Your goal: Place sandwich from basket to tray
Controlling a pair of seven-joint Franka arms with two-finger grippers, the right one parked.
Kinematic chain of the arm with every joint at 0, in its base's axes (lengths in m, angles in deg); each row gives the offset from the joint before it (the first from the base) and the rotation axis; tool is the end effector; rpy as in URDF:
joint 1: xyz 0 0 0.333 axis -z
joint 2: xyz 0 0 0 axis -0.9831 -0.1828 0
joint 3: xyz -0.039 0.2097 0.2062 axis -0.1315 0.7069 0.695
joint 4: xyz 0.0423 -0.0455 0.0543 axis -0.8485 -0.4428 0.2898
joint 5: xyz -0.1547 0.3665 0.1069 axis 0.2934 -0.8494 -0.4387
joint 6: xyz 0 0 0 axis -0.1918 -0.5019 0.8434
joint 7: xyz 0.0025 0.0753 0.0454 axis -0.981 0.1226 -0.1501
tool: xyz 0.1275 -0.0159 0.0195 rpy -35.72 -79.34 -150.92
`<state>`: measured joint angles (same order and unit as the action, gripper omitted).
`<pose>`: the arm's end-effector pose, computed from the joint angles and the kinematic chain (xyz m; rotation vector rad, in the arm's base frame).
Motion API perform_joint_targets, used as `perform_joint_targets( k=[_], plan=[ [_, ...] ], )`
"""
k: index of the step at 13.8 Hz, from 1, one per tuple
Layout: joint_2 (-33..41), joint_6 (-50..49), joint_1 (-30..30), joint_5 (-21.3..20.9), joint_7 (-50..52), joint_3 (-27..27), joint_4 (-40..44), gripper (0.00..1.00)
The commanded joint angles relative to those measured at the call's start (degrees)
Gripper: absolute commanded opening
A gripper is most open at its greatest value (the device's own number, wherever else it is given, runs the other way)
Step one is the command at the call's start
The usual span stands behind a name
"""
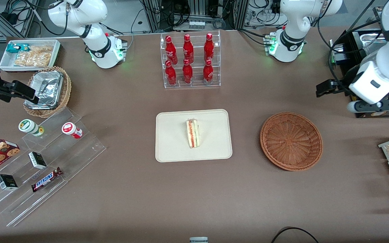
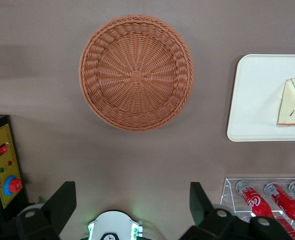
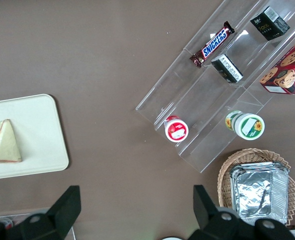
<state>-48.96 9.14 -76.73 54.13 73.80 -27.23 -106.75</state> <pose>0.5612 -0.0679 0.5609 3.0943 0.0679 -0.2893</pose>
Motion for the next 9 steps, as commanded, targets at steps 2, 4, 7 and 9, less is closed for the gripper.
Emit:
perform_joint_targets(
  k=[2,4,7,9],
  plan=[
    [2.72,-1.1,-5.19,-4.54,-3.27,-4.09,0.02,1.0],
    [3.42,-1.1,-5.28,-4.63,-3.36,-3.57,0.2,1.0],
    [4.13,-0.93,-5.11,-4.46,-3.36,-0.42,0.02,1.0],
    [3.95,-0.66,-4.93,-4.02,-4.23,1.17,0.02,1.0]
  ],
)
